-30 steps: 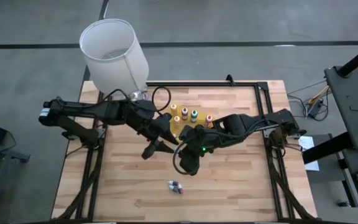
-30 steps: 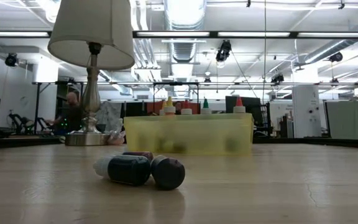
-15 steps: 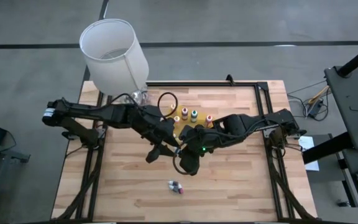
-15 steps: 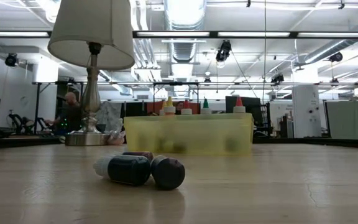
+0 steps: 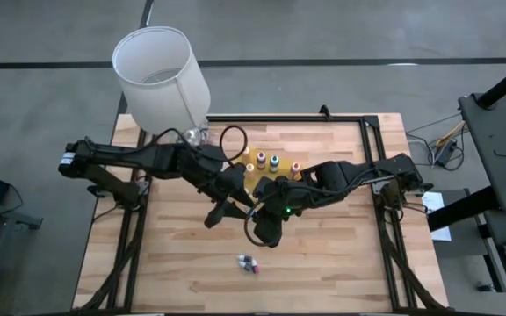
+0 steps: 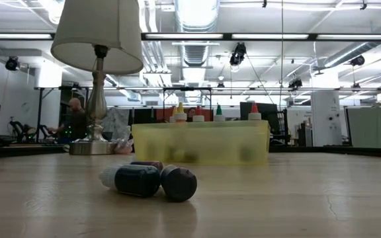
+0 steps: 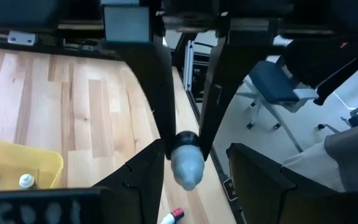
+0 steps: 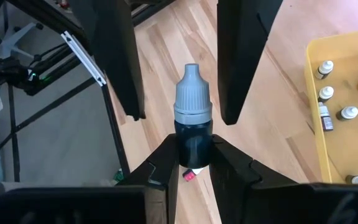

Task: Pick & Place food coloring
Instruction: Put the small green food coloring bottle into the yellow bin

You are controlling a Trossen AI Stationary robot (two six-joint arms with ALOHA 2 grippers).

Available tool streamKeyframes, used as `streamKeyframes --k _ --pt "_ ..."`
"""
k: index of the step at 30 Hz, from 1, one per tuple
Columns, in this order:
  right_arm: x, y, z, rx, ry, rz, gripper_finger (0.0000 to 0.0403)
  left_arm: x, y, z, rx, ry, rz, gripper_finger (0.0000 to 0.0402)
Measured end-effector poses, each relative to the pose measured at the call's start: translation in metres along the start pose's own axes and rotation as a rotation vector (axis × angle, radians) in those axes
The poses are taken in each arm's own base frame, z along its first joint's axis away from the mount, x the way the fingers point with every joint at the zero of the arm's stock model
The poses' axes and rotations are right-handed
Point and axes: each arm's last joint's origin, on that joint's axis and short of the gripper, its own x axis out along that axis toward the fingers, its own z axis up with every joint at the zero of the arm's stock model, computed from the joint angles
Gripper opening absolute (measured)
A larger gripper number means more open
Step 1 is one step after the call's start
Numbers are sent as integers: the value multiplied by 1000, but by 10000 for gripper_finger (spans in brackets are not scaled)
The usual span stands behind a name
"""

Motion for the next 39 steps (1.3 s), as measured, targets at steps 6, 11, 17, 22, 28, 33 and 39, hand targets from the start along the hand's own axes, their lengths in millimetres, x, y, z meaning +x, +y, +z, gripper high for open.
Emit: streamKeyframes --k 6,11,17,22,28,33,39 --pt "0 0 0 0 0 0 65 3 1 -1 -4 5 21 151" --pt "0 0 0 0 0 0 65 3 2 -1 -3 1 30 151" --pt "0 0 0 2 0 0 65 3 2 -2 -4 7 33 128" --pt "0 0 0 3 0 0 65 3 1 -2 -5 8 29 102" --pt "0 0 0 4 0 0 65 3 1 -2 -10 14 23 89" --pt "0 0 0 4 0 0 65 3 1 -3 -13 21 24 79" --pt "1 0 0 3 3 -2 65 8 3 -5 -21 38 21 59"
